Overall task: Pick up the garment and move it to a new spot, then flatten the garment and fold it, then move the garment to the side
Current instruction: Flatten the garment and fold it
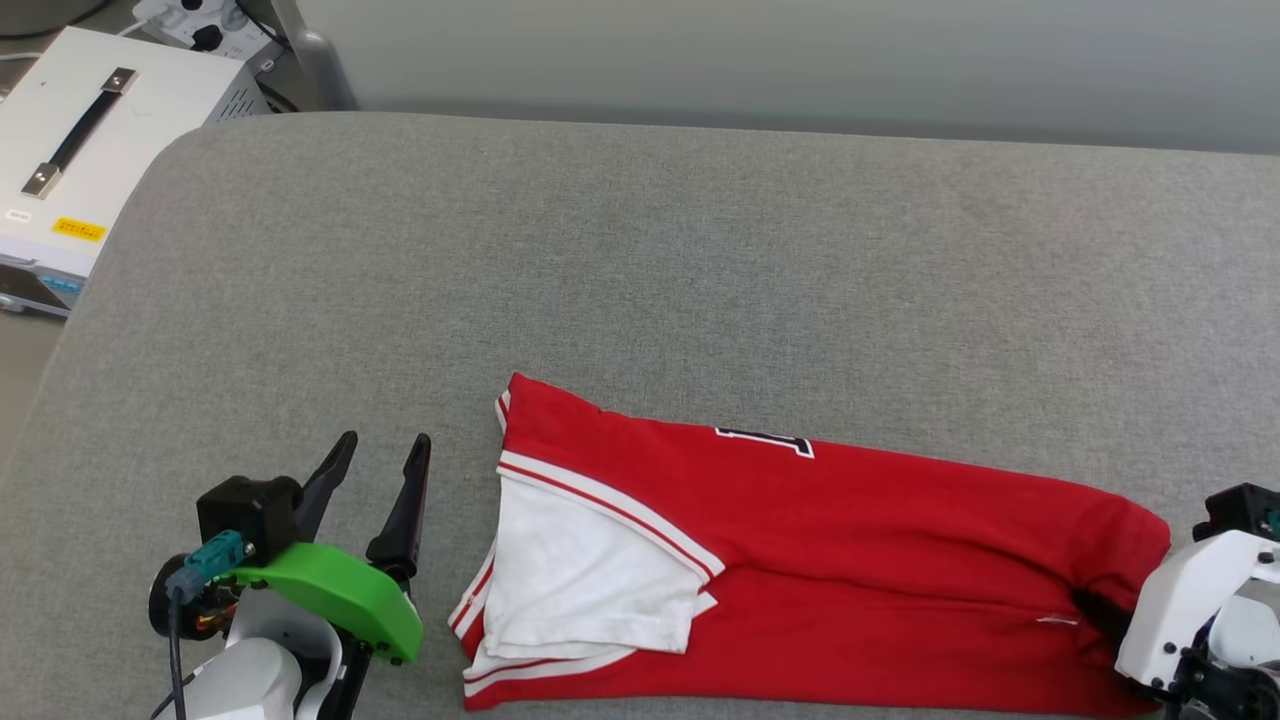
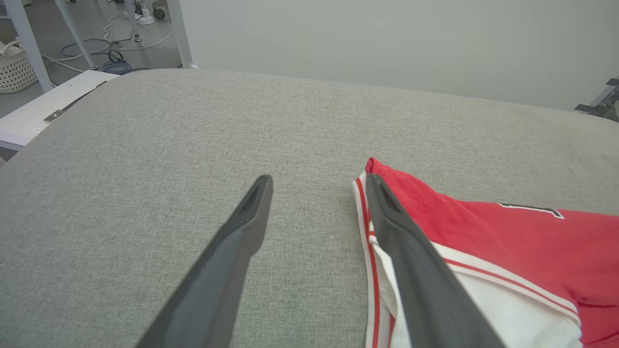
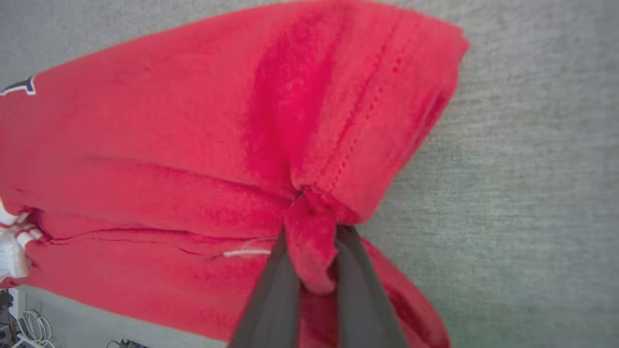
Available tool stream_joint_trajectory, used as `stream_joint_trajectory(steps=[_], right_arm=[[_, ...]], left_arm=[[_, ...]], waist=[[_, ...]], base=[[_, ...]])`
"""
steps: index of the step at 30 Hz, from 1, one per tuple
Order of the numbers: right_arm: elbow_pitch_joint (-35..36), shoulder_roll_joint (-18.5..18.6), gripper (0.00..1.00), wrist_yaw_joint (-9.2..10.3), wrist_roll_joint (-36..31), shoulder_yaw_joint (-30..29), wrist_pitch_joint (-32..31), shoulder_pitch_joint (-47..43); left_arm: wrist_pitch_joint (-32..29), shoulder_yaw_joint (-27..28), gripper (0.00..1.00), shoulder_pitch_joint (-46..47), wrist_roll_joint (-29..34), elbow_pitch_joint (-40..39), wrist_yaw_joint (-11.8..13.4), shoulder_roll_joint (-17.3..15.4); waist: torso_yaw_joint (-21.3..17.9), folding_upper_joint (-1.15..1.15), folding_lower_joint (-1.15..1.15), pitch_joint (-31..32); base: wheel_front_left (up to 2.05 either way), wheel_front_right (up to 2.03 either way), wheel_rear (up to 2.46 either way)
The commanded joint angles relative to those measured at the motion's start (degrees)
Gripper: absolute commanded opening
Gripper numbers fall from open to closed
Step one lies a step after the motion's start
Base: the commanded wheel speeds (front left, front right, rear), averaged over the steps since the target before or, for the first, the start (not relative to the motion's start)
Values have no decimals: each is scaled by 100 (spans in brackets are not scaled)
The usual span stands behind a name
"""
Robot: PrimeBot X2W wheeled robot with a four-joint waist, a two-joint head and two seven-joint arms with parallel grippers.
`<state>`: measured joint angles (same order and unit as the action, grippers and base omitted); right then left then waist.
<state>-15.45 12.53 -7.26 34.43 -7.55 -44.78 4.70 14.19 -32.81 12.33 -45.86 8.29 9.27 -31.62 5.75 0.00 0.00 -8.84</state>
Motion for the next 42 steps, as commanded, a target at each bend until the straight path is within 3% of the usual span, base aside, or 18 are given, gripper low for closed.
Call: stream_joint_trajectory(steps=[1,19,30,42], right_arm=[[-138,-114,0,-23,-35,118,33,-176],[-473,1001,0,-23,-789,-598,1065,-12],[218,742,0,-23,-526,-297,953,-485],[1613,60,0,-23,-214,322,338,-847]], left_arm=[[62,17,100,-92,11,15,-31,22],[65,-81,100,-232,-40,144,-69,109],[72,-95,100,-433,-71,191,-83,208],[77,-32,100,-608,-99,183,-88,305]], waist=[[-14,0,0,21],[-88,0,0,378],[-102,0,0,818],[22,0,0,1046]], base=[[0,0,0],[0,0,0],[0,0,0],[0,0,0]])
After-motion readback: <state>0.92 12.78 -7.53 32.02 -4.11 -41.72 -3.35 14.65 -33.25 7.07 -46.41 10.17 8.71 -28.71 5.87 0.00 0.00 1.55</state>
